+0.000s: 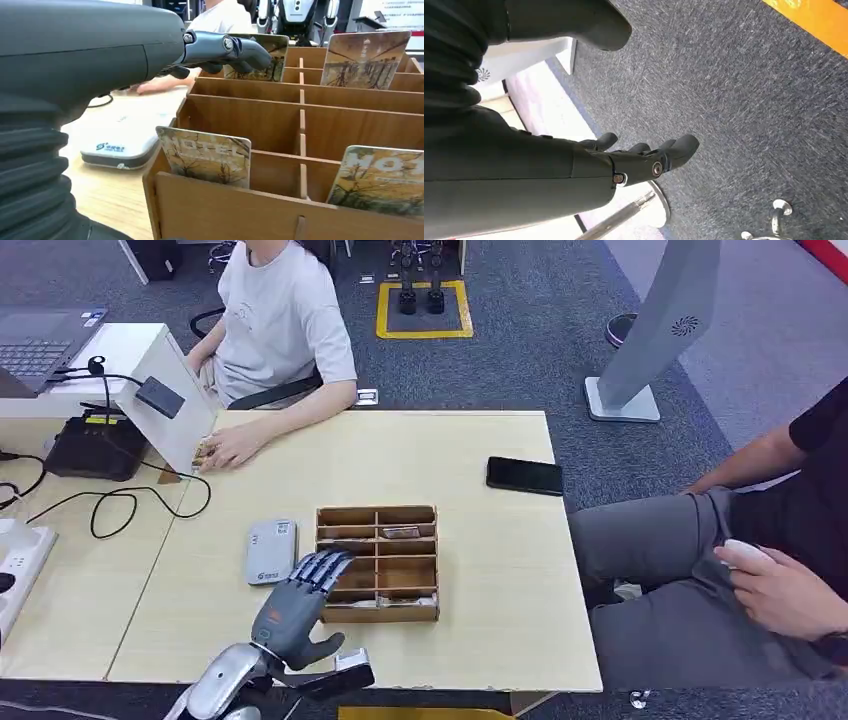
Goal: Pass the card to the sensor for recognition and then transmit it.
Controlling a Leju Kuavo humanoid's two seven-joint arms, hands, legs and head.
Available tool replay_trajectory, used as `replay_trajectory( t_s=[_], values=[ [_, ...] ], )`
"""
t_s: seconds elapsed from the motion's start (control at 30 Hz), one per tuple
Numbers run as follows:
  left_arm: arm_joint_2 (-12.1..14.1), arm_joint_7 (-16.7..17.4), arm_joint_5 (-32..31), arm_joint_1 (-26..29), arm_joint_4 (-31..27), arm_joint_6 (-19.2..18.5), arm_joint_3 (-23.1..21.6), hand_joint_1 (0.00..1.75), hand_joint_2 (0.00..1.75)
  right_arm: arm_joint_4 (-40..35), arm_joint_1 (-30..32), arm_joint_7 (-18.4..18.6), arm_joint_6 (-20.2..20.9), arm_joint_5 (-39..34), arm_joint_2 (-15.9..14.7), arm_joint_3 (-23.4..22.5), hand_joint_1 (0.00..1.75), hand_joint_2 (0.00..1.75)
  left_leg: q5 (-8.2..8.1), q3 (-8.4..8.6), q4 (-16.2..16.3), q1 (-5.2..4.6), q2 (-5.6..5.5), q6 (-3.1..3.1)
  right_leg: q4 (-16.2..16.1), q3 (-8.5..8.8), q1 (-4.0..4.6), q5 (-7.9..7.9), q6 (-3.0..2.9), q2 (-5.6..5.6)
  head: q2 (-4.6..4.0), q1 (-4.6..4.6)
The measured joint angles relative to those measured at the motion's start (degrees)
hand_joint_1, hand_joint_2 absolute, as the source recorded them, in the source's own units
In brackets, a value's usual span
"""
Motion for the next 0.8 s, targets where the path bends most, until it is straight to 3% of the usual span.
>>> replay_trajectory(
  t_s=[0.8],
  values=[
    [-2.1, 0.0, 1.4, 1.4, 0.0, 0.1, 0.8, 0.0, 1.75, -0.1, 0.0, 0.3, -0.1, 0.7, 0.5, 0.0, 0.0, 1.75, 0.0, 0.0, 0.0, 0.0, 0.0, 0.0, 0.0, 0.0, 0.0, 0.0, 0.0, 0.0, 0.0, 0.0]
  ],
)
